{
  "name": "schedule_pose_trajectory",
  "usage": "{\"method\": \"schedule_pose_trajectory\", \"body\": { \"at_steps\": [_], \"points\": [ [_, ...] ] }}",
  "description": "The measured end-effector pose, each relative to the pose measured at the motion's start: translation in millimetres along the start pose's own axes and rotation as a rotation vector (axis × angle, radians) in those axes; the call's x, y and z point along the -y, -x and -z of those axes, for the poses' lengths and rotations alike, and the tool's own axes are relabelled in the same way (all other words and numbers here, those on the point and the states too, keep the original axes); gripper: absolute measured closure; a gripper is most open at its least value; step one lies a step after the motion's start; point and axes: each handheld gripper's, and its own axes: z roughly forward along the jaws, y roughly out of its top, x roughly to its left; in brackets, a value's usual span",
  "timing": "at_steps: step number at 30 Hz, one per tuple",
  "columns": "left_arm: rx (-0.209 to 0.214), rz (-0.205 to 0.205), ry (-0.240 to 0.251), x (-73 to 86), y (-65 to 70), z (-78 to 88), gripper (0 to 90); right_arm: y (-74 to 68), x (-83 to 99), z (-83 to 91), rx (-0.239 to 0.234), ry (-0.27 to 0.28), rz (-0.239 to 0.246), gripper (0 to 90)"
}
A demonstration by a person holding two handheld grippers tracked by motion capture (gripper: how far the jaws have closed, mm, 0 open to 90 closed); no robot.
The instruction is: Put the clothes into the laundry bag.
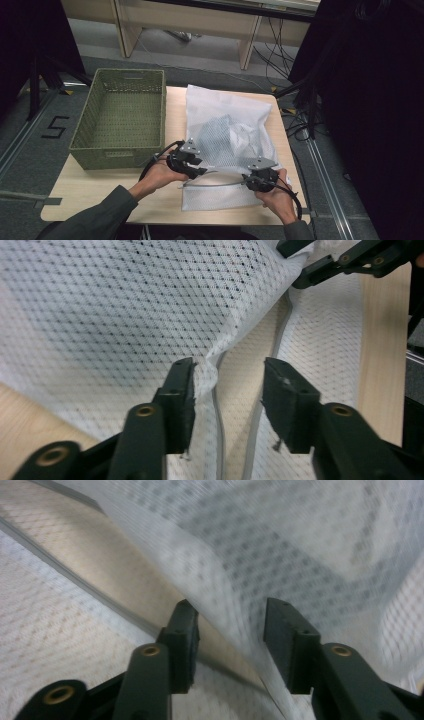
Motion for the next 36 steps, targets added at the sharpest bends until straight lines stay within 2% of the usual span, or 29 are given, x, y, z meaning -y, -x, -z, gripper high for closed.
{"method": "schedule_pose_trajectory", "body": {
  "at_steps": [2, 4, 5, 6, 7, 8, 9, 10, 12, 15, 17, 18, 19, 20, 21, 23, 24, 25, 26, 27, 28, 29, 32, 36],
  "points": [
    [-0.003, -0.006, -0.008, 2.7, -0.6, 5.5, 49.9, -5.3, -5.0, -1.8, 0.007, 0.011, 0.046, 75.7],
    [-0.005, -0.006, -0.007, 5.7, 0.1, 9.2, 48.0, -6.7, -8.5, -2.4, 0.011, 0.0, 0.077, 84.4],
    [-0.004, -0.021, -0.021, 7.1, -0.7, 11.8, 47.6, -7.4, -8.9, -2.8, 0.001, -0.022, 0.072, 86.8],
    [-0.002, 0.003, -0.006, 9.2, 0.7, 12.0, 47.2, -7.4, -9.1, -4.1, 0.0, -0.039, 0.08, 89.0],
    [-0.004, -0.011, -0.008, 10.3, 0.2, 13.7, 46.8, -9.5, -7.1, -5.3, -0.009, -0.064, 0.058, 90.0],
    [0.001, -0.005, -0.01, 11.8, 0.1, 14.8, 46.2, -10.0, -5.3, -7.0, -0.007, -0.089, 0.068, 90.0],
    [-0.002, -0.018, -0.03, 13.0, -0.5, 17.1, 45.8, -9.8, -2.8, -9.6, -0.018, -0.106, 0.077, 90.0],
    [0.001, 0.008, -0.015, 14.8, 1.2, 16.7, 45.1, -10.1, 0.0, -12.0, -0.023, -0.118, 0.073, 90.0],
    [0.002, 0.012, -0.019, 17.7, 1.9, 17.8, 44.9, -10.2, 4.8, -15.9, -0.042, -0.135, 0.061, 90.0],
    [0.004, -0.004, -0.027, 21.2, 2.0, 19.3, 44.0, -10.0, 8.0, -17.9, -0.048, -0.142, 0.063, 90.0],
    [0.0, 0.009, -0.038, 23.7, 2.4, 19.9, 42.1, -9.0, 9.3, -18.6, -0.056, -0.145, 0.044, 86.1],
    [0.0, -0.007, -0.05, 24.2, 1.2, 20.9, 41.2, -9.3, 10.3, -18.2, -0.058, -0.147, 0.02, 82.4],
    [-0.004, 0.016, -0.041, 25.1, 2.4, 20.4, 40.0, -6.9, 10.1, -18.3, -0.048, -0.133, 0.025, 77.8],
    [-0.003, 0.014, -0.042, 25.5, 2.1, 20.9, 38.7, -5.8, 9.7, -16.8, -0.051, -0.117, 0.007, 71.1],
    [0.002, 0.038, -0.04, 26.6, 2.9, 21.1, 37.6, -4.0, 8.4, -14.9, -0.065, -0.105, -0.012, 63.8],
    [-0.002, 0.022, -0.04, 27.4, 2.7, 23.3, 37.2, -3.4, 5.9, -8.9, -0.113, -0.096, -0.055, 52.4],
    [0.001, 0.015, -0.049, 27.9, 1.7, 24.7, 36.7, -5.4, 7.2, -8.6, -0.116, -0.054, -0.053, 49.1],
    [-0.002, 0.037, -0.039, 28.7, 2.6, 25.0, 36.0, -7.4, 6.2, -1.8, -0.138, -0.082, -0.058, 46.4],
    [-0.006, 0.022, -0.051, 28.9, 0.9, 26.6, 35.1, -9.9, 6.0, 2.2, -0.146, -0.08, -0.075, 44.0],
    [-0.01, 0.056, -0.038, 29.7, 2.2, 26.4, 34.3, -11.8, 6.2, 4.2, -0.144, -0.058, -0.085, 43.0],
    [-0.003, 0.028, -0.049, 29.6, -0.5, 28.2, 33.6, -10.2, 5.6, 8.3, -0.146, -0.049, -0.073, 41.9],
    [-0.012, 0.044, -0.038, 30.1, 0.5, 28.6, 33.4, -8.7, 5.2, 11.0, -0.138, -0.024, -0.075, 40.8],
    [-0.016, 0.056, -0.026, 30.7, 1.4, 30.2, 32.7, -4.5, 5.7, 15.8, -0.133, 0.015, -0.121, 39.0],
    [-0.015, 0.067, -0.019, 31.4, 3.5, 32.3, 31.9, 1.1, 7.5, 16.7, -0.126, 0.044, -0.207, 34.1]
  ]
}}
